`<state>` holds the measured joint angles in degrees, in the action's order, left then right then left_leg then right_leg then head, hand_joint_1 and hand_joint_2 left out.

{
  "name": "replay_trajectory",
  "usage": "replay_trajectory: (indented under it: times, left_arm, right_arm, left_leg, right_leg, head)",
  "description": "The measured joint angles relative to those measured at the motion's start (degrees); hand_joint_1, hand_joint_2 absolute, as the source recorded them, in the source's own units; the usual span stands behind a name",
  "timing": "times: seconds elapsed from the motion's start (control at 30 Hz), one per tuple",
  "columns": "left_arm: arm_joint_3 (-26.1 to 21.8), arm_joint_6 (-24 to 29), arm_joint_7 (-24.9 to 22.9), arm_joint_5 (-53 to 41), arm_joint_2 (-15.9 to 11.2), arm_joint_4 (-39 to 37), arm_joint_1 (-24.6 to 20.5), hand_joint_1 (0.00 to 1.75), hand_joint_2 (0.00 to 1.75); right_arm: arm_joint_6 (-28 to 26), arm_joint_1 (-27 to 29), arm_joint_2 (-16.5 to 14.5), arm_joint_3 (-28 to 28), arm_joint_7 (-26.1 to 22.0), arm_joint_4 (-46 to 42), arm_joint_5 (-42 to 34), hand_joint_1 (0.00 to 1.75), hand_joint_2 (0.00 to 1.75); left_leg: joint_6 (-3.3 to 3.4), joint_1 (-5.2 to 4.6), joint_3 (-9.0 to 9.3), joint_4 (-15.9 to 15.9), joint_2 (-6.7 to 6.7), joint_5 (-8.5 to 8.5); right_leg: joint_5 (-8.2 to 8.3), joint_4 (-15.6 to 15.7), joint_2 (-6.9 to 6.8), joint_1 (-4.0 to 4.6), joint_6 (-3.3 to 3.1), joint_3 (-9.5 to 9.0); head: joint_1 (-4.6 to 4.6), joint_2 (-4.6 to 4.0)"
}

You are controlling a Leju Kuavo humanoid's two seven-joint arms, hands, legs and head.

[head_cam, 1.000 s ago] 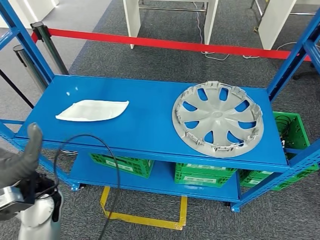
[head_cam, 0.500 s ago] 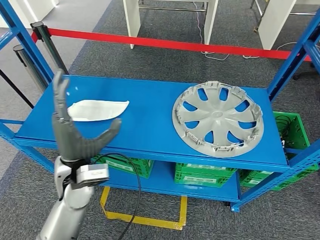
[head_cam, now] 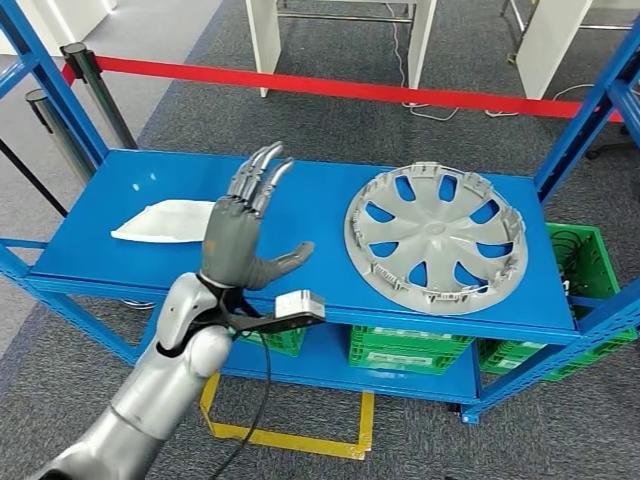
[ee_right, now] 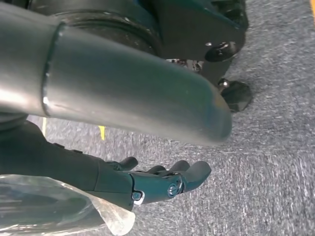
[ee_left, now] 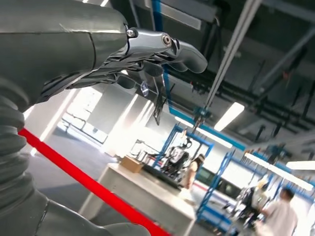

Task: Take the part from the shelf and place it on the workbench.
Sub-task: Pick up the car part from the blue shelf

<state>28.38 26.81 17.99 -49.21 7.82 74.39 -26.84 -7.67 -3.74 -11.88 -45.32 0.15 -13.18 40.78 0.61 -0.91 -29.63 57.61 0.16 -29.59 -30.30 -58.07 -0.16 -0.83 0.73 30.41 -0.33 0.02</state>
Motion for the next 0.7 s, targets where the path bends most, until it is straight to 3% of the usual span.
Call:
replay_trajectory:
  times: [0.7]
  left_arm:
    - [2.5, -6.1, -11.8, -18.0, -1.6, -32.0, -22.0, 0.00, 1.75]
  right_arm:
    - [3.1, -0.3, 0.5, 3.3, 3.2, 0.6, 5.1, 0.00, 0.00]
  left_leg:
    - [0.01, 0.00, -0.03, 0.0, 0.00, 0.02]
  right_leg:
    - [0.03, 0.0, 0.00, 0.00, 0.00, -0.02]
  head:
    - [0.00, 0.00]
